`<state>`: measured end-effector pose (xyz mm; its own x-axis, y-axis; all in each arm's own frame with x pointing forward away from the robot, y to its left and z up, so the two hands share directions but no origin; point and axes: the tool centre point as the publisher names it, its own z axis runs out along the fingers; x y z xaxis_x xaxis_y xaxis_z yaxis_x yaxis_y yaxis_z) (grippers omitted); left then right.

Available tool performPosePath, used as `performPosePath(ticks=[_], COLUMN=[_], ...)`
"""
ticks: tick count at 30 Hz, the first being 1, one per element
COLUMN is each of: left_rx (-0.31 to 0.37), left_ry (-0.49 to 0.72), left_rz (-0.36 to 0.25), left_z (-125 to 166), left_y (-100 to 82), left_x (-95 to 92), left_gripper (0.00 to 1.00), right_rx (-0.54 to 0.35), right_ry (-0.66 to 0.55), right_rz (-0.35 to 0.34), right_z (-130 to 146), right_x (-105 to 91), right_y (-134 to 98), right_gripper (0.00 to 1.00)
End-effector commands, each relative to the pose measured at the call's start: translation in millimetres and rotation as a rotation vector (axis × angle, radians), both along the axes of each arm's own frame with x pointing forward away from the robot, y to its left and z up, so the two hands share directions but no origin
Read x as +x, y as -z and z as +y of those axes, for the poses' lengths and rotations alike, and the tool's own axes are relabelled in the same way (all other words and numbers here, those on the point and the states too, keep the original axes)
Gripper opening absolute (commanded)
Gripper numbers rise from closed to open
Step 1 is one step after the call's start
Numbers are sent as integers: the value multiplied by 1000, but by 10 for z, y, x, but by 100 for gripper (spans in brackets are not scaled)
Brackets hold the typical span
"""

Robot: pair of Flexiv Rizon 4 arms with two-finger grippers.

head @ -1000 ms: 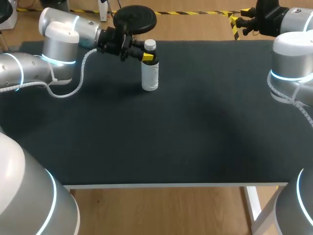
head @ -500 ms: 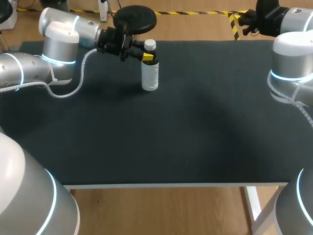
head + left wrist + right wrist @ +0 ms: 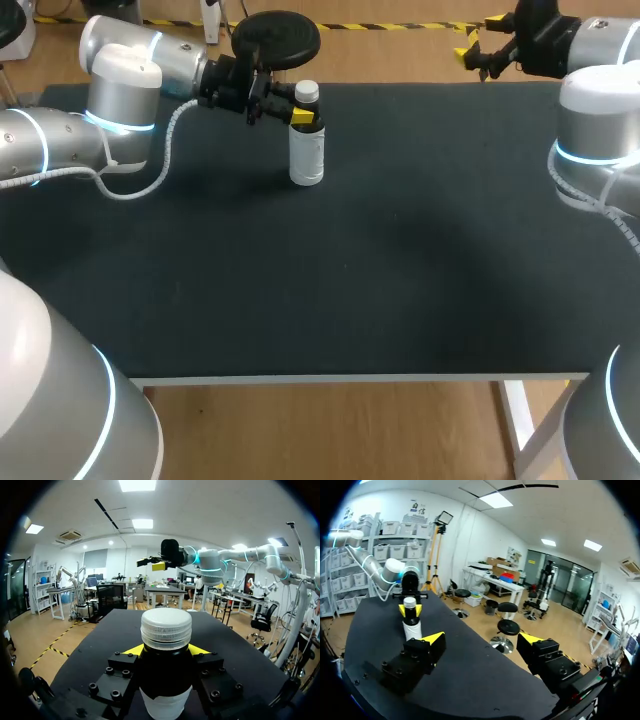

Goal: Unscrew the bottle cap

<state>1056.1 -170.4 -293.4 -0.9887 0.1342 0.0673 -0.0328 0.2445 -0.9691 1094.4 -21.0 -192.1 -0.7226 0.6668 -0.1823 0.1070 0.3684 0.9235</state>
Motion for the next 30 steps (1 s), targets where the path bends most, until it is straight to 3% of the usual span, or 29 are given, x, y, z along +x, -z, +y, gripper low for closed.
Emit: performPosePath(ticks=[1,9,19,30], left_rx=[0,0,0,0], left_ry=[6,6,6,6], left_rz=[2,2,2,2], left_z=[3,3,3,3], left_y=[10,10,10,10], left_x=[21,21,21,21], left_gripper=[0,0,0,0], right_rx=[-25,-74,-127,-106], right_ry=[-121,-268,-485,-575], right_rz=[85,174,229,338], right_z=[130,504,836,1248], right_x=[119,175,255,324], right_y=[48,143,149,207], right_gripper=[100,100,100,100])
